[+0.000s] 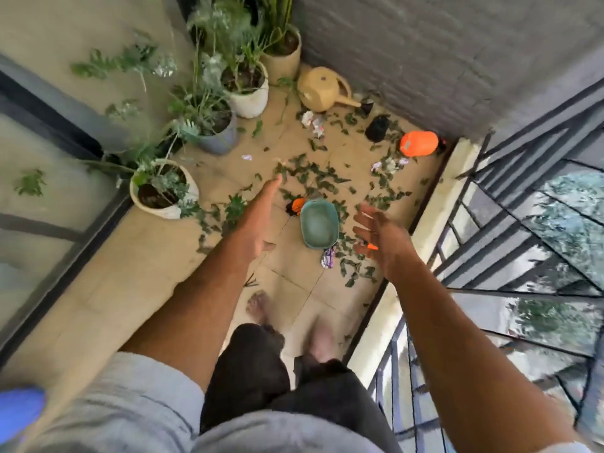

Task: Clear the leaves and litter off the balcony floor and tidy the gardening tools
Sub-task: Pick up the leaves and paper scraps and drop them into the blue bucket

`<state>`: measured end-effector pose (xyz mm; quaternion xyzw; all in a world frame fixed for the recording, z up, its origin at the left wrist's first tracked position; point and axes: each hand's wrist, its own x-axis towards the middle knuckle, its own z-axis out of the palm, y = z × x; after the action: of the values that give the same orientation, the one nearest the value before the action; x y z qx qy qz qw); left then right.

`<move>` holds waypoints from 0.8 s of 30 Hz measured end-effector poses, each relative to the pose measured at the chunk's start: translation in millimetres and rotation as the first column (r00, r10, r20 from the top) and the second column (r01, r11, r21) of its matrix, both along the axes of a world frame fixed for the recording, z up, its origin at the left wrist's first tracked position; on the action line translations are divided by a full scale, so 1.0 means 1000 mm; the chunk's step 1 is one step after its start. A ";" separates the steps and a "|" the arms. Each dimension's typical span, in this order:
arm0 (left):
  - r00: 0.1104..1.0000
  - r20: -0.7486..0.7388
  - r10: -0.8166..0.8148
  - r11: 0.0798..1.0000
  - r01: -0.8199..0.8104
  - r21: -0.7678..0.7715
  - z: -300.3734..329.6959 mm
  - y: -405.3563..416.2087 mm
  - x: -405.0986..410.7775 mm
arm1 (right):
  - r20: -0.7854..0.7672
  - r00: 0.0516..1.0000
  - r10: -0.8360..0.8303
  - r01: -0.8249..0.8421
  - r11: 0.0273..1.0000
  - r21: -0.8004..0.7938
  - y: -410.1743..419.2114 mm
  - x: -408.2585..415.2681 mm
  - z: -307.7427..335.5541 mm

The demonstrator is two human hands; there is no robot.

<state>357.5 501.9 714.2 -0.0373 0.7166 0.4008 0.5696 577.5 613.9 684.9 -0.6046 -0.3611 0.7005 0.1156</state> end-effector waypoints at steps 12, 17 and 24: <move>0.981 -0.122 -0.148 0.983 0.133 -0.126 -0.351 0.039 -0.003 | 0.351 0.900 0.256 -0.354 0.902 0.249 0.033 -0.001 -0.321; 0.963 -0.120 -0.243 0.970 0.240 -0.039 -0.476 0.087 -0.045 | 0.626 0.558 0.544 -0.809 0.526 0.264 0.052 -0.040 -0.469; 0.887 -0.266 -0.377 0.895 0.275 -0.352 -0.809 -0.078 0.058 | 0.813 0.085 0.575 -0.979 0.201 -0.039 0.060 -0.105 -0.614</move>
<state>415.9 423.4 -95.3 0.0648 0.8500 0.1832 0.4896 472.2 674.2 70.7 -0.4319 -0.8260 0.2236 -0.2848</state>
